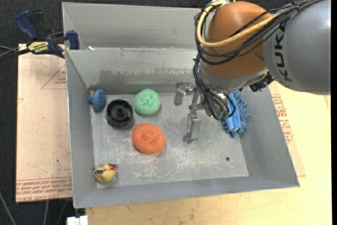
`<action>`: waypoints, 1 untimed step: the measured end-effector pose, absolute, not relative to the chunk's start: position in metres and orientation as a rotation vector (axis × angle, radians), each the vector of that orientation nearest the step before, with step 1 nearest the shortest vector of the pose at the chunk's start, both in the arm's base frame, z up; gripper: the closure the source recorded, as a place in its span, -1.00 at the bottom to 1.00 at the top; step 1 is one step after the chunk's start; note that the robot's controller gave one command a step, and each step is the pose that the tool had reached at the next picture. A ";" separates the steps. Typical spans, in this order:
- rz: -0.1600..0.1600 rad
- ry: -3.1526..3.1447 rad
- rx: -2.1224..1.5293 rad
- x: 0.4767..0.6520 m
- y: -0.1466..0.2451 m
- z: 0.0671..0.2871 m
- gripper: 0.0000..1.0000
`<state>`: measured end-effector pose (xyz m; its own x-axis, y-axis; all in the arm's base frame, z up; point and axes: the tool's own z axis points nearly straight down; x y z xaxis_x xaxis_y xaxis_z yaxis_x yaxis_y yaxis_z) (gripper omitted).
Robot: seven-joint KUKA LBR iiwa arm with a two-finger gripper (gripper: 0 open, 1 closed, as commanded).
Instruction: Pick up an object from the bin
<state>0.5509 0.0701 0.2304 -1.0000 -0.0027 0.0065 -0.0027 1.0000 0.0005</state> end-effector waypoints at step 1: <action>-0.002 -3.143 0.001 0.552 0.070 0.235 -1.00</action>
Offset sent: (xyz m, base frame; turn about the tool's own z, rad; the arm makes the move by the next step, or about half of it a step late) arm -0.0015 0.0538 -0.0692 -0.1493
